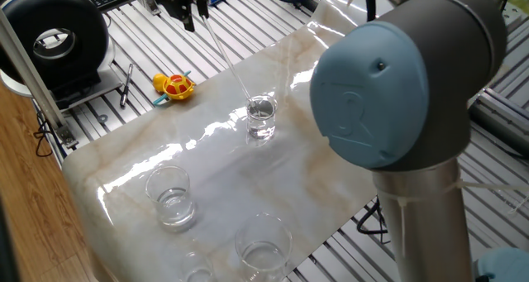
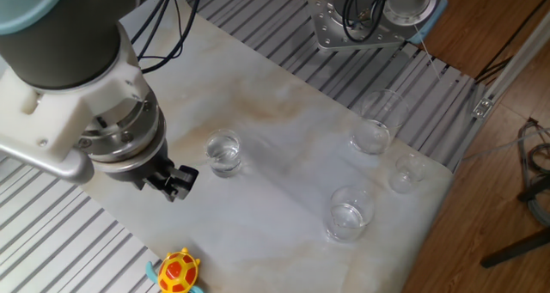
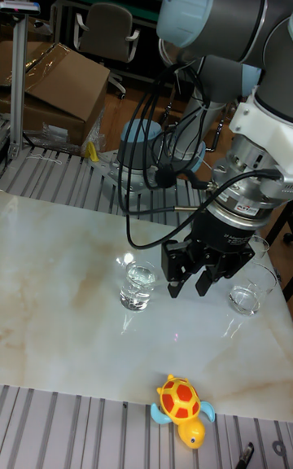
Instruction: Stir the beaker with a glass rod
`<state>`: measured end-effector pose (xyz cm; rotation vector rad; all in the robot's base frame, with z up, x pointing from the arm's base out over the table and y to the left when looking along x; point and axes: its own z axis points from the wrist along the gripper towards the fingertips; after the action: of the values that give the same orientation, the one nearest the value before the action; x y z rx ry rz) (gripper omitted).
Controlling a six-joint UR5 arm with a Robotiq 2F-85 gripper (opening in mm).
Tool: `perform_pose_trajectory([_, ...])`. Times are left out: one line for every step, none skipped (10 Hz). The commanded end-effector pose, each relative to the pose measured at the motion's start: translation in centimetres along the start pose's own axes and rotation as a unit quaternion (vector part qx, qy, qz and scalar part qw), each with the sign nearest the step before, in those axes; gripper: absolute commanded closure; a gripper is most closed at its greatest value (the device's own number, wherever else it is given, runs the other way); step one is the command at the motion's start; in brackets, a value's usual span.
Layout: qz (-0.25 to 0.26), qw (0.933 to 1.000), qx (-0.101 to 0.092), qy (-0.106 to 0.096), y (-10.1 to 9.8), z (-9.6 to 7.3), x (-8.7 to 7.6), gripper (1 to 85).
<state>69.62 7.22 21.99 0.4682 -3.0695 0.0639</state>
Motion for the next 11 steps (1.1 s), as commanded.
perform_pose_trajectory([-0.005, 0.9999, -0.013, 0.001, 0.38, 0.25, 0.89, 40.0])
perform_pose_trajectory([-0.008, 0.9998, -0.016, 0.005, 0.50, 0.34, 1.26, 40.0])
perform_pose_trajectory([-0.012, 0.9998, -0.014, 0.009, 0.44, 0.44, 1.49, 40.0])
perform_pose_trajectory([-0.011, 0.9998, -0.014, 0.012, 0.51, 0.54, 1.59, 40.3])
perform_pose_trajectory([-0.009, 0.9998, -0.014, 0.013, 0.56, 0.66, 1.77, 42.3])
perform_pose_trajectory([-0.009, 0.9998, -0.014, 0.011, 0.58, 0.81, 1.85, 42.7])
perform_pose_trajectory([-0.008, 0.9998, -0.015, 0.011, 0.66, 0.83, 1.83, 43.0])
perform_pose_trajectory([-0.005, 0.9998, -0.017, 0.010, 0.85, 0.87, 1.76, 44.0])
perform_pose_trajectory([-0.004, 0.9998, -0.017, 0.011, 0.88, 0.86, 1.77, 44.7])
perform_pose_trajectory([-0.002, 0.9998, -0.017, 0.011, 0.84, 0.81, 1.81, 46.0])
perform_pose_trajectory([-0.002, 0.9998, -0.017, 0.011, 0.84, 0.80, 1.82, 46.7])
